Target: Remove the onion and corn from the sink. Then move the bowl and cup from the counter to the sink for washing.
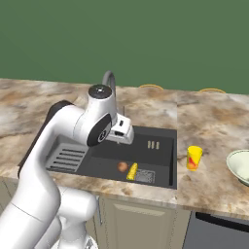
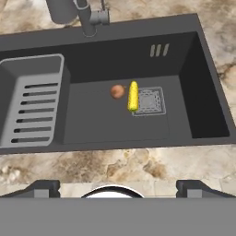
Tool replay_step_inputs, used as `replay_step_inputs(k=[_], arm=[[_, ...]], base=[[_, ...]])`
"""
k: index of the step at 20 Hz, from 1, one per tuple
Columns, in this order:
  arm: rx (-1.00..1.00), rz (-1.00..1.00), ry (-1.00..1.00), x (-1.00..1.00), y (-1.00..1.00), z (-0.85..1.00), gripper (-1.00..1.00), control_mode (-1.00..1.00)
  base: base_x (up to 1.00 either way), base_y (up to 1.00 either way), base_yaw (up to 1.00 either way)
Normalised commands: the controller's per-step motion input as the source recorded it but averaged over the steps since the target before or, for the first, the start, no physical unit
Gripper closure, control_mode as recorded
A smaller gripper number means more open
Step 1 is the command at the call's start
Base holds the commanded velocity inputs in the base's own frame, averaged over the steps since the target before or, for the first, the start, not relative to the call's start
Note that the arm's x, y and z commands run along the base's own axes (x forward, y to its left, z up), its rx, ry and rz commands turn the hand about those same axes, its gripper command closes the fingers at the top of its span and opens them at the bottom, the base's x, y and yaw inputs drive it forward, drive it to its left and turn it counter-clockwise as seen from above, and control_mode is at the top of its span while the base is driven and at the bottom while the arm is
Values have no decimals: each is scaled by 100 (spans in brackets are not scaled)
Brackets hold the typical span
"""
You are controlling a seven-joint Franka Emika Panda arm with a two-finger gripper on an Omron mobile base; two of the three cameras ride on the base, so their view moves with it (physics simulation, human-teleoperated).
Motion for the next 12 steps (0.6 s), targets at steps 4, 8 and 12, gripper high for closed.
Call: replay_step_inputs(k=[4,8,12], arm=[[1,0,0,13,-14,-20,-100,-100],[0,0,2,22,-9,-20,-100,-100],[0,0,0,26,-2,-20,-100,-100]], base=[[0,0,0],[0,0,0],[0,0,0]])
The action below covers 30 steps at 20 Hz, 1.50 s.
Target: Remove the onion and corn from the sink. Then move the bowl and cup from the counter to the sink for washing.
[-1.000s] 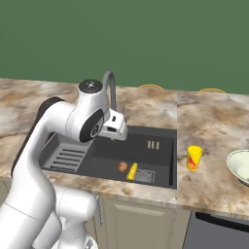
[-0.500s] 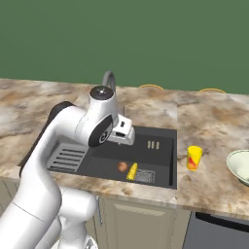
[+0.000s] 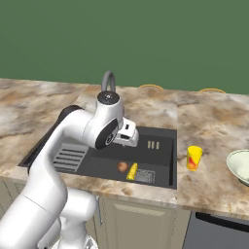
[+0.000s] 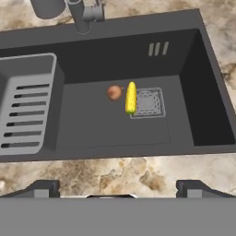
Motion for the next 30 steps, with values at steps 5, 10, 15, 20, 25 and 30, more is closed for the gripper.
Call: replay_step_inputs(k=[5,10,15,20,25,30], arm=[[0,0,9,29,-1,-19,-100,-100],[-1,0,9,25,0,-20,-100,-100],[-2,0,2,19,-1,-22,-100,-100],[-1,0,0,12,-4,-25,-100,-100],[0,5,-3,7,-6,-25,-100,-100],[0,0,0,14,0,-26,-100,-100]], base=[[0,0,0],[0,0,0],[0,0,0],[0,0,0],[0,0,0],[0,0,0]])
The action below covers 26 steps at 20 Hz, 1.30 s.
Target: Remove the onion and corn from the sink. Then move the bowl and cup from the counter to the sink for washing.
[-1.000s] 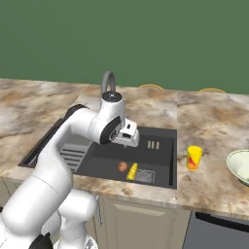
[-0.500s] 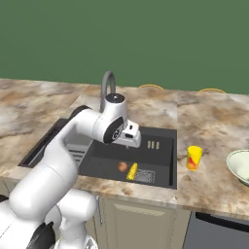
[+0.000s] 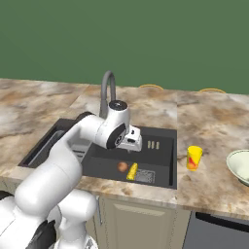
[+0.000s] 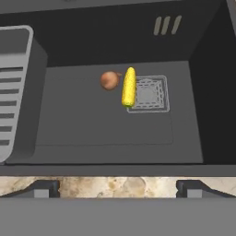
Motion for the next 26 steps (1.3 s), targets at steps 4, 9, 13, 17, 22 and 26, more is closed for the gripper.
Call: replay_step_inputs(k=[4,9,13,17,22,26], arm=[[-1,2,-1,13,0,-27,-100,-100],[-2,0,0,15,0,-27,-100,-100],[0,0,0,14,-1,-27,-100,-100],[0,0,0,16,0,-26,-100,-100],[0,0,0,14,0,-27,-100,-100],[0,0,0,17,0,-27,-100,-100]], base=[[0,0,0],[0,0,0],[0,0,0],[0,0,0],[0,0,0],[0,0,0]])
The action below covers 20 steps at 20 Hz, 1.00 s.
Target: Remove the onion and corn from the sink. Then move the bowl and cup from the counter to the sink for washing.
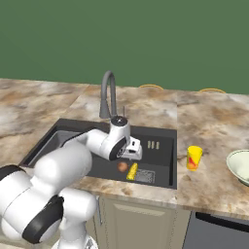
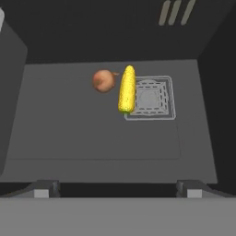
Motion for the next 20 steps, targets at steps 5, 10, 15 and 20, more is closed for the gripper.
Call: replay_step_inputs(k=[5,10,15,20], arm=[[0,0,0,15,0,-26,-100,-100],[0,0,0,15,0,-27,-100,-100],[0,0,3,13,0,-26,-100,-100],[0,0,6,13,0,-27,-100,-100]], base=[[0,0,0],[0,0,0],[0,0,0],[0,0,0]])
